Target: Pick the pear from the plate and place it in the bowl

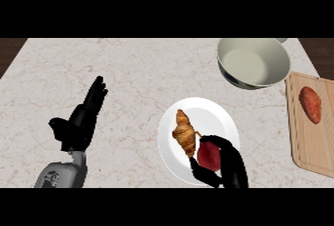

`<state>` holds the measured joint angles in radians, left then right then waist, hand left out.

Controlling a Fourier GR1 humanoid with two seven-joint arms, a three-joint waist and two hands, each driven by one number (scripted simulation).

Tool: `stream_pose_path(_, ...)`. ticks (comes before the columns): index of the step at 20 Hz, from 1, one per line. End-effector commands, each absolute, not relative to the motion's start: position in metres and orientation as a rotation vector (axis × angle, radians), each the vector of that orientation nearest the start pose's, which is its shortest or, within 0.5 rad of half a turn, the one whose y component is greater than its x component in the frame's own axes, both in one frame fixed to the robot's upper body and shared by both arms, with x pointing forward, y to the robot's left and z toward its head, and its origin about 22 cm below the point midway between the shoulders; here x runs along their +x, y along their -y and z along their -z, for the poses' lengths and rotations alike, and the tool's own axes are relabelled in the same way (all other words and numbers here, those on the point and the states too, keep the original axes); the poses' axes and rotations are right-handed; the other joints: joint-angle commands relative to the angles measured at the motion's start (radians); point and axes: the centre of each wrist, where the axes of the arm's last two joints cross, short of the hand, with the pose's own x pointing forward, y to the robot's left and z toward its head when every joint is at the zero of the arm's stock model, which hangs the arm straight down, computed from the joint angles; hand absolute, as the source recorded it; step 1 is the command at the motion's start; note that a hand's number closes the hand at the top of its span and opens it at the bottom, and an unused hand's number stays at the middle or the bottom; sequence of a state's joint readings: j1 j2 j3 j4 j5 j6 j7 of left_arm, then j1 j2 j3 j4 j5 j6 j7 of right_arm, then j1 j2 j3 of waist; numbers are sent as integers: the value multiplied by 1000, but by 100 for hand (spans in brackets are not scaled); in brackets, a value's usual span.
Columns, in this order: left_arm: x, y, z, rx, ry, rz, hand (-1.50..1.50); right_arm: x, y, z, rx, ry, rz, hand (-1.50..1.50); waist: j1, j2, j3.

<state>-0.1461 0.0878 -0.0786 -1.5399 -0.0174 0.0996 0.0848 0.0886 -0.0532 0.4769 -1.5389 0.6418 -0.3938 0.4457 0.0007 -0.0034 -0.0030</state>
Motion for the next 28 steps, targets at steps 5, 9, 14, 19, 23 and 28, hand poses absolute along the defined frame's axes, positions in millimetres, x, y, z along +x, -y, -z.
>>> stream_pose_path(5, 271, -229, -36, 67, 1608, 115, 0, 181, 112, 42, -481, 1290, -516, 150, 0, 3, 3)
stream_pose_path(9, 273, -206, -29, 21, 1602, 115, 0, 191, 137, 17, -70, 1438, -929, 150, 37, 5, 7)
stream_pose_path(14, 273, -204, -25, 39, 1590, 137, 0, 207, 178, -17, 268, 1573, -1177, 150, 30, 10, 7)
stream_pose_path(19, 275, -211, -30, 63, 1585, 110, 0, 218, 241, -50, 482, 1814, -1090, 150, -6, 4, 6)
stream_pose_path(23, 263, -235, -22, 83, 1596, 98, 0, 223, 275, -111, 432, 2027, -1056, 150, -13, -1, 3)
stream_pose_path(28, 277, -210, -23, 82, 1579, 99, 0, 219, 317, -157, 311, 2129, -1037, 150, -21, 1, 3)
